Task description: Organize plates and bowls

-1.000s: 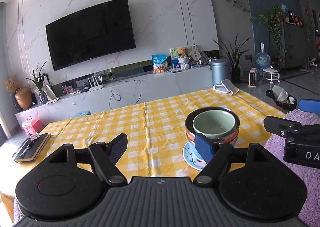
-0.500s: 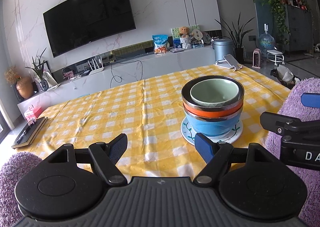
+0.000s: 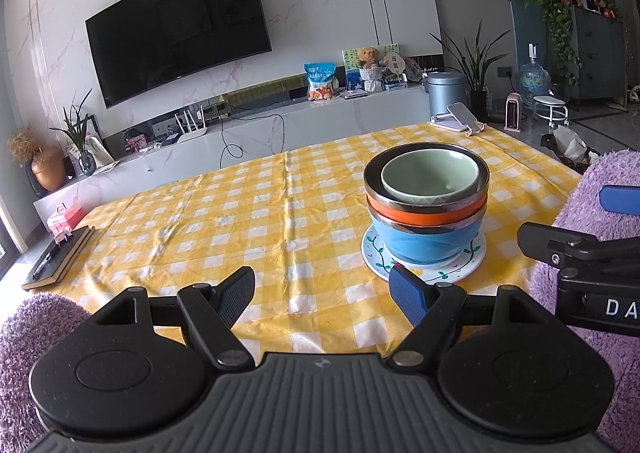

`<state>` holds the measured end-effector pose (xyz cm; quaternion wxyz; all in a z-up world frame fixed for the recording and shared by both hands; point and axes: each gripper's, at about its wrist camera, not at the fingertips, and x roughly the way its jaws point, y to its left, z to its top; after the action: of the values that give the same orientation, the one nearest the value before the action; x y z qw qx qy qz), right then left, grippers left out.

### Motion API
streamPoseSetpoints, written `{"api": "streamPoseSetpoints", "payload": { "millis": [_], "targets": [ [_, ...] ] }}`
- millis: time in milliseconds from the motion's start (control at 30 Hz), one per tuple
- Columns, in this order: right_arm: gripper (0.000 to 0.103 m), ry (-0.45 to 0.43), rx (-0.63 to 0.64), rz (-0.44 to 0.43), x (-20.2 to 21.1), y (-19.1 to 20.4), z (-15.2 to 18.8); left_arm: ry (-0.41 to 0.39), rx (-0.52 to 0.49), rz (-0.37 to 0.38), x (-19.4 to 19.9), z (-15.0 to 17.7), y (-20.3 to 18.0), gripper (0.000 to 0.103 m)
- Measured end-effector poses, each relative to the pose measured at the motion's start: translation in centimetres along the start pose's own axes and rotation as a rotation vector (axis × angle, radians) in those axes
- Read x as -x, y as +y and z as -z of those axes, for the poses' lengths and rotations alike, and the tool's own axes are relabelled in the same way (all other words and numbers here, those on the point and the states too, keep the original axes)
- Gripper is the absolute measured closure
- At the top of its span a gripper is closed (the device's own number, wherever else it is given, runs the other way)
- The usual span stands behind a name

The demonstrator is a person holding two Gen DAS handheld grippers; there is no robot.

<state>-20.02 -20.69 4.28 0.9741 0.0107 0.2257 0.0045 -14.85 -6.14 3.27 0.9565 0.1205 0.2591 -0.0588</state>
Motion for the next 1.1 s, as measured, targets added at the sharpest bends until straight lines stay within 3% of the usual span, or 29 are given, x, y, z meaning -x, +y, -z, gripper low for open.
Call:
{"api": "streamPoseSetpoints", "payload": {
  "millis": [1100],
  "targets": [
    [0.015, 0.001, 0.0, -0.002, -0.17, 0.08, 0.04, -0.001, 0.004, 0.001, 0.14, -0.35, -0.11, 0.013]
  ]
}}
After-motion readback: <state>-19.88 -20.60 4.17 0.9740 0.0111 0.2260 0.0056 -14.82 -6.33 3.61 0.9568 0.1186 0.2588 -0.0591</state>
